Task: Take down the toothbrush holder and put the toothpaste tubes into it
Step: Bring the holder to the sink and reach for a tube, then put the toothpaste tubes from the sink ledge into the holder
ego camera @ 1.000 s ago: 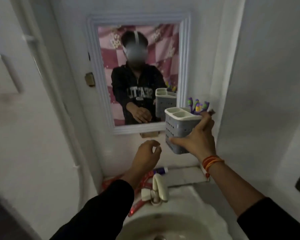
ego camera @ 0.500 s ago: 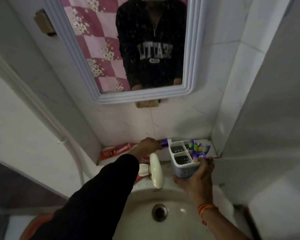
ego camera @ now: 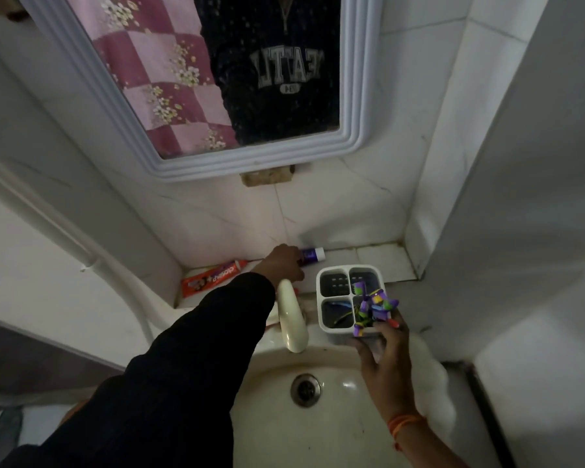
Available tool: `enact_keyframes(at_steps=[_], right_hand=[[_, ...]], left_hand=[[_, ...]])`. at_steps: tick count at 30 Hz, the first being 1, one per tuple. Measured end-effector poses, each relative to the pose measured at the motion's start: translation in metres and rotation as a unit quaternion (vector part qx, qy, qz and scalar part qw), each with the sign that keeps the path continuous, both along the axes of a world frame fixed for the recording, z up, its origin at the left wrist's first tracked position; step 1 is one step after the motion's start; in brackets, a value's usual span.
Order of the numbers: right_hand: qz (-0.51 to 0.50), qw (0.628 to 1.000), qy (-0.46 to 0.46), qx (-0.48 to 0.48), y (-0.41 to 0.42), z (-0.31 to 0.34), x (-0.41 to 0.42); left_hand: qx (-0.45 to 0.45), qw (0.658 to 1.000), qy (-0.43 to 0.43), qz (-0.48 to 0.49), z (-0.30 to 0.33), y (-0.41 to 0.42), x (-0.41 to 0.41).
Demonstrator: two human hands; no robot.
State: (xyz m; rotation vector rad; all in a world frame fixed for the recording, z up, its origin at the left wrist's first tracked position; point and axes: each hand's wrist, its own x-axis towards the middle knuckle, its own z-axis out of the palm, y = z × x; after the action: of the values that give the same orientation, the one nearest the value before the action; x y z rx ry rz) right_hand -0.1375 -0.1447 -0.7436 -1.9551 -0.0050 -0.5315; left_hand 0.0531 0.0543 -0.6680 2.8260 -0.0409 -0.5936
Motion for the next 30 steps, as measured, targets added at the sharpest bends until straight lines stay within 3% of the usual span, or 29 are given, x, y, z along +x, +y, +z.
enact_keyframes(at_steps=[7, 10, 13, 18, 22, 24, 25, 26, 27, 28, 30], right_hand=[[-0.037, 0.992, 0.027, 0.121, -0.005, 0.017, -0.011], [0.018, 0.979, 0.073, 0.188, -0.016, 0.027, -0.002], [0.098, 0.97, 0.119, 0.186, -0.03, 0.03, 0.016], [0.233, 0.929, 0.189, 0.218, -0.035, 0.029, 0.036], [0.22, 0.898, 0.283, 0.255, -0.034, 0.034, 0.046], [0.238, 0.821, 0.369, 0.365, -0.032, 0.053, 0.052], [0.245, 0.824, 0.373, 0.35, -0.033, 0.049, 0.053], [0.258, 0.8, 0.398, 0.368, -0.035, 0.047, 0.056], [0.265, 0.826, 0.37, 0.332, -0.038, 0.046, 0.055], [0.275, 0.806, 0.379, 0.362, -0.038, 0.048, 0.057], [0.269, 0.812, 0.392, 0.338, -0.037, 0.048, 0.058]], left_hand=[[0.035, 0.998, -0.014, -0.05, -0.006, 0.007, 0.007], [0.057, 0.995, -0.025, -0.072, -0.006, 0.009, 0.008], [0.096, 0.989, -0.062, -0.098, -0.005, 0.009, 0.009], [0.157, 0.97, -0.12, -0.14, -0.012, 0.008, 0.011], [0.173, 0.962, -0.134, -0.162, -0.017, 0.008, 0.012], [0.16, 0.964, -0.14, -0.161, -0.014, 0.006, 0.01], [0.15, 0.964, -0.143, -0.164, -0.01, 0.004, 0.011], [0.14, 0.965, -0.144, -0.169, -0.003, 0.0, 0.011], [0.126, 0.966, -0.145, -0.172, 0.008, -0.004, 0.012], [0.112, 0.968, -0.146, -0.172, 0.021, -0.009, 0.013], [0.086, 0.971, -0.149, -0.168, 0.052, -0.021, 0.015]])
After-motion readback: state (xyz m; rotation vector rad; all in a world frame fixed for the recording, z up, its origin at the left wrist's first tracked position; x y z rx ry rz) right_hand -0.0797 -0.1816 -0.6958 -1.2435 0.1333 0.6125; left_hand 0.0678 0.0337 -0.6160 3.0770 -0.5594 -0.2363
